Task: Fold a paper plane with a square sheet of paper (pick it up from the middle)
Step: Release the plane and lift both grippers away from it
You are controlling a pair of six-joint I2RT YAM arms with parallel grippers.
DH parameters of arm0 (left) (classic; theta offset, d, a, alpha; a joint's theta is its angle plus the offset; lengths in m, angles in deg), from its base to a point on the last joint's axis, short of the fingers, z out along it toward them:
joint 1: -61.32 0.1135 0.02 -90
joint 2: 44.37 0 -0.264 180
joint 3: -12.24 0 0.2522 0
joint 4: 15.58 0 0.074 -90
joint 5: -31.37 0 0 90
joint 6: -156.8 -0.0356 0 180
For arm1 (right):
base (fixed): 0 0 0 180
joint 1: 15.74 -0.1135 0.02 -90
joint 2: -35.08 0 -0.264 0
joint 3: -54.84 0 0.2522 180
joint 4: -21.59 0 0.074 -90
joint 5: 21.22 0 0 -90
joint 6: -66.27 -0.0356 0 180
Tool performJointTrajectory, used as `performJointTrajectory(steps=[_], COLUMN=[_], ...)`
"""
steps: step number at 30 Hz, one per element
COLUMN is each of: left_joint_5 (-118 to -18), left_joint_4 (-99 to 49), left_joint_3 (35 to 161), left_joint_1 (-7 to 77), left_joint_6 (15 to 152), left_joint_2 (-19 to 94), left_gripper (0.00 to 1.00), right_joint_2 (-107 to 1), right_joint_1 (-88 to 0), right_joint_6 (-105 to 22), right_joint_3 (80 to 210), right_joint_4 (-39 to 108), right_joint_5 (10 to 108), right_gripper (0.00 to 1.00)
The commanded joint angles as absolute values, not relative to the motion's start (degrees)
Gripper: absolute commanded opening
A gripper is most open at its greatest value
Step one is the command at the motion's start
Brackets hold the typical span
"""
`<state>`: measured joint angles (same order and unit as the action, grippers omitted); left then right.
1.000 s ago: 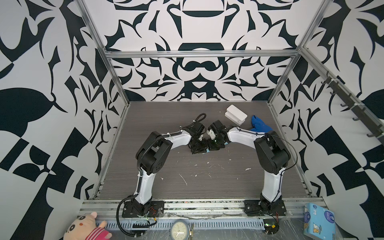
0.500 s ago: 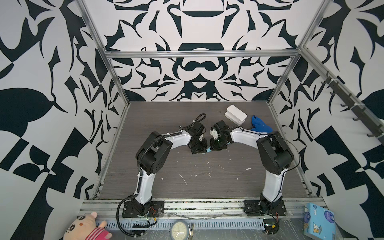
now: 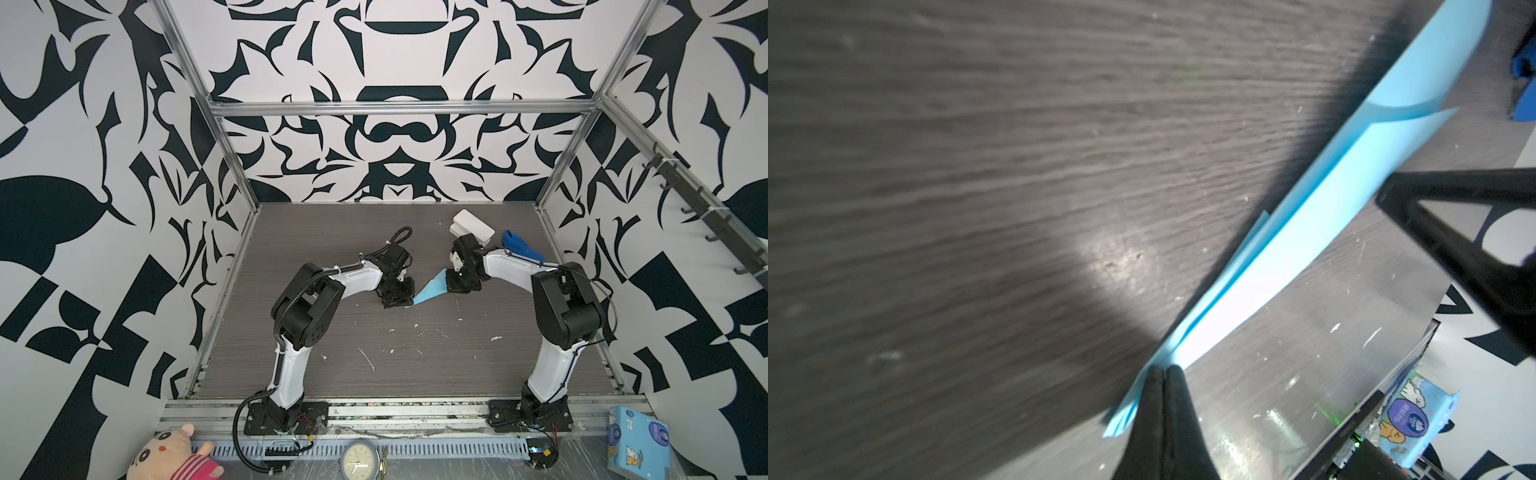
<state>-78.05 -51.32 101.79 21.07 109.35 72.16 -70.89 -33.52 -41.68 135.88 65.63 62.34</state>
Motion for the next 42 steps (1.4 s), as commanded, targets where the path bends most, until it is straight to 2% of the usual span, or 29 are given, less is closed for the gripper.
performJointTrajectory(steps=[1, 7, 10, 12, 17, 20, 22, 23, 24, 29, 35, 42], left_joint_5=[-76.3, -77.6, -78.4, -78.7, -76.8, -73.1, -70.2, -69.2, -68.4, -66.6, -68.2, -74.5], left_joint_4=[-55.1, -54.8, -53.8, -51.9, -43.1, -38.7, -38.9, -39.1, -39.1, -38.7, -36.5, -35.9], left_joint_3=[102.0, 105.3, 108.3, 109.5, 104.7, 99.7, 97.9, 97.3, 96.8, 95.1, 94.7, 95.4], left_joint_1=[21.1, 21.1, 21.1, 21.3, 24.2, 27.3, 29.2, 30.1, 30.9, 34.2, 36.4, 36.9], left_joint_6=[108.0, 106.5, 105.8, 105.1, 105.1, 104.5, 102.6, 101.6, 100.7, 98.2, 101.6, 100.7], left_joint_2=[73.0, 72.5, 70.6, 68.4, 60.1, 55.2, 52.9, 51.9, 51.3, 49.1, 49.0, 51.1], left_gripper=[0.00, 0.00, 0.07, 0.17, 0.52, 0.68, 0.83, 0.95, 1.00, 1.00, 1.00, 0.99], right_joint_2=[-66.5, -62.1, -57.1, -53.1, -43.3, -40.2, -39.5, -39.4, -39.4, -41.8, -48.3, -55.9], right_joint_1=[-32.2, -31.4, -31.4, -31.4, -31.3, -31.3, -31.3, -31.3, -31.3, -31.3, -31.1, -28.8], right_joint_6=[-41.3, -43.7, -45.9, -47.6, -52.3, -54.9, -57.1, -58.3, -59.3, -64.9, -68.1, -71.0], right_joint_3=[135.1, 133.9, 130.8, 127.8, 119.4, 115.4, 113.2, 111.9, 110.9, 107.7, 107.1, 106.1], right_joint_4=[67.1, 65.1, 61.6, 59.0, 51.1, 46.7, 43.6, 41.4, 39.8, 32.9, 25.6, 12.6], right_joint_5=[65.8, 65.4, 61.0, 59.4, 58.7, 57.6, 56.5, 56.0, 55.7, 54.7, 53.2, 47.6], right_gripper=[0.00, 0.00, 0.00, 0.00, 0.32, 0.51, 0.62, 0.66, 0.67, 0.68, 0.65, 0.57])
